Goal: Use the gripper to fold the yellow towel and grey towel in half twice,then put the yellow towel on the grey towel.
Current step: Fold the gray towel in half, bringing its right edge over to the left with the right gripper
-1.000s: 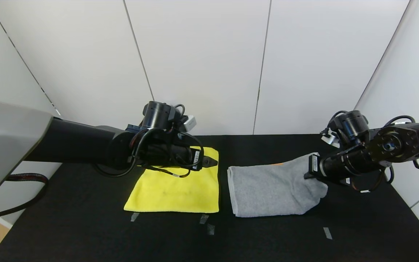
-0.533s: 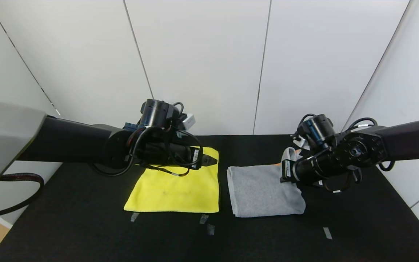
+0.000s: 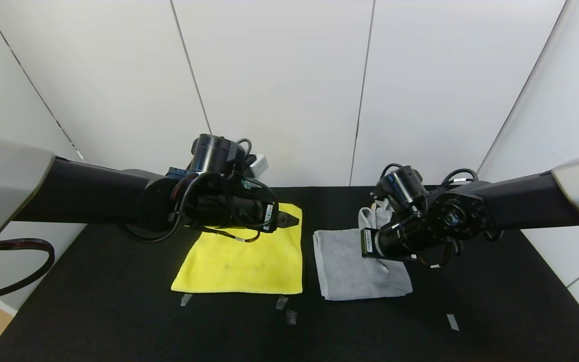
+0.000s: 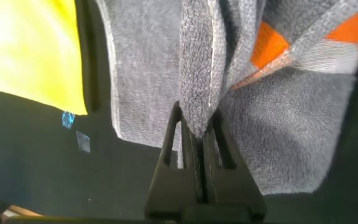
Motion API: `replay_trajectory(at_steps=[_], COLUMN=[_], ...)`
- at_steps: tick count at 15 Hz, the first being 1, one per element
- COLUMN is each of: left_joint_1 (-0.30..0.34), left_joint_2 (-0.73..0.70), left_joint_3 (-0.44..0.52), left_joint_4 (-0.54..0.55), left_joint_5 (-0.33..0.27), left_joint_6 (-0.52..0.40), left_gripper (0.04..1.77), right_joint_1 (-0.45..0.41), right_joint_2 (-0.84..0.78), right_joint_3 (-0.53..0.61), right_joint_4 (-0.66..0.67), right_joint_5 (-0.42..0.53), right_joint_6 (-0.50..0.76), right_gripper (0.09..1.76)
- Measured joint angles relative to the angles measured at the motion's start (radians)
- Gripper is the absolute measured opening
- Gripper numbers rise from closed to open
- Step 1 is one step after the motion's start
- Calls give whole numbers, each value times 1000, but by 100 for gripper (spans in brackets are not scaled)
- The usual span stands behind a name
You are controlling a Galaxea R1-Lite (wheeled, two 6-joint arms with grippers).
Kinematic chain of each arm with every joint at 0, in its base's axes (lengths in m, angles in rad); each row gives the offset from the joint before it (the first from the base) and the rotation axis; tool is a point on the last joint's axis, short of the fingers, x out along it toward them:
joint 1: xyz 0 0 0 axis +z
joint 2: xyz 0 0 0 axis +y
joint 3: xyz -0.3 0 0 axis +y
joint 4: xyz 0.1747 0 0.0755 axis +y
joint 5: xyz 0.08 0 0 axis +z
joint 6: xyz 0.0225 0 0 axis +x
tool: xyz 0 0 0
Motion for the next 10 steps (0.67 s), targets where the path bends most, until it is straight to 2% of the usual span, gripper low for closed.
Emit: replay_trajectory(at_steps=[10], left_joint_1=[6], left_joint_2=[-14], left_joint_3=[0], left_joint_4=[1], left_joint_5=[0], left_joint_6=[-1], left_gripper=[172], right_joint_1=[104], right_joint_2=[52], right_joint_3=[-44], right_joint_4=[1], right_joint_5=[-9], right_joint_6=[19], right_gripper=[14])
